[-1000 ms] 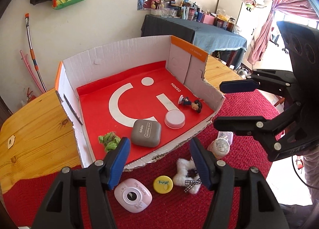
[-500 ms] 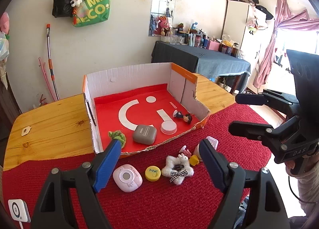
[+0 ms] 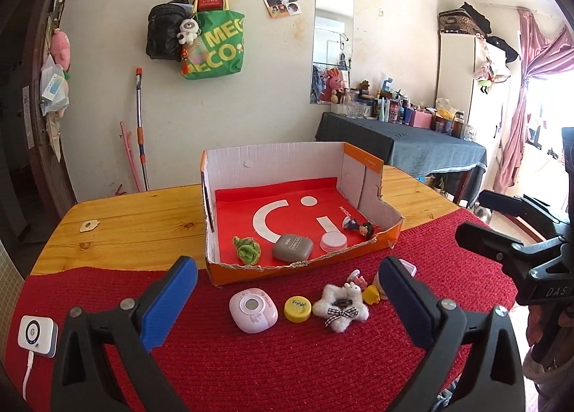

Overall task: Organize objects
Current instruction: 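Lift both tools out of the box back toward the mat, then move both open tools toward the pink compact and clear plastic box, then grasp the pink round compact with the left tool while the right tool grasps the clear plastic box, then carry the pink compact and clear box up into the orange box, then lower both items onto the box floor and open both tools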

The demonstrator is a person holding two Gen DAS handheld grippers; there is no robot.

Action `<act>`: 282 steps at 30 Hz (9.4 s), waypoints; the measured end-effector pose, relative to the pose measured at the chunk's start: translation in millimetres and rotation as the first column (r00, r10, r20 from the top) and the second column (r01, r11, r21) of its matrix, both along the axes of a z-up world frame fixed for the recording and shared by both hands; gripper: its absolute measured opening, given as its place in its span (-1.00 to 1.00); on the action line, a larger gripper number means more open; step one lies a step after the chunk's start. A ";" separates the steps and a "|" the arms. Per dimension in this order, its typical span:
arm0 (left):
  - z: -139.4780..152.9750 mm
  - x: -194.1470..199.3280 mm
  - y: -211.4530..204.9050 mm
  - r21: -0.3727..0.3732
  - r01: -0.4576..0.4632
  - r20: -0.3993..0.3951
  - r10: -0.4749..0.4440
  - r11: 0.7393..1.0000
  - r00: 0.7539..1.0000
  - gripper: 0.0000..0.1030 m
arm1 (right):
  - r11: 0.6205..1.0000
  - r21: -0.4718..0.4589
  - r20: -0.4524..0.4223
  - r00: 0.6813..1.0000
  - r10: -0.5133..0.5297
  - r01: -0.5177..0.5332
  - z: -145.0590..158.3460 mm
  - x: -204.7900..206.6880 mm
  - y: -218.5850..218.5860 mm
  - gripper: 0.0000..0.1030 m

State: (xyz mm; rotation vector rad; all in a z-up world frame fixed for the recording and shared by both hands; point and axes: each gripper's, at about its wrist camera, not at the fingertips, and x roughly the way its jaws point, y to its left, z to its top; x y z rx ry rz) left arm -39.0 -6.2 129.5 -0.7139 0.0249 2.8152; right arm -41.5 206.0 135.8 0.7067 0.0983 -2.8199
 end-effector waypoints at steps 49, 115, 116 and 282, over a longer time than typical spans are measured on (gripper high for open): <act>-83.1 -64.6 -23.1 -0.001 -0.132 0.313 0.126 0.991 0.941 1.00 | 0.988 -0.017 0.272 0.951 -0.144 0.154 -98.6 -46.6 31.9 0.90; -103.7 -93.5 -15.5 -0.077 0.017 0.367 0.012 0.997 0.930 0.18 | 0.994 0.112 0.397 0.915 -0.064 0.020 -113.2 -96.2 32.5 0.49; -103.3 -92.7 -16.0 -0.072 0.014 0.363 0.014 0.997 0.932 0.12 | 0.994 0.108 0.398 0.916 -0.054 0.012 -113.4 -95.5 31.1 0.36; -84.1 -251.3 13.4 0.017 0.165 0.556 -0.147 0.986 0.818 -0.04 | 0.957 0.100 0.620 0.769 0.154 -0.272 -95.0 -234.5 6.8 -0.21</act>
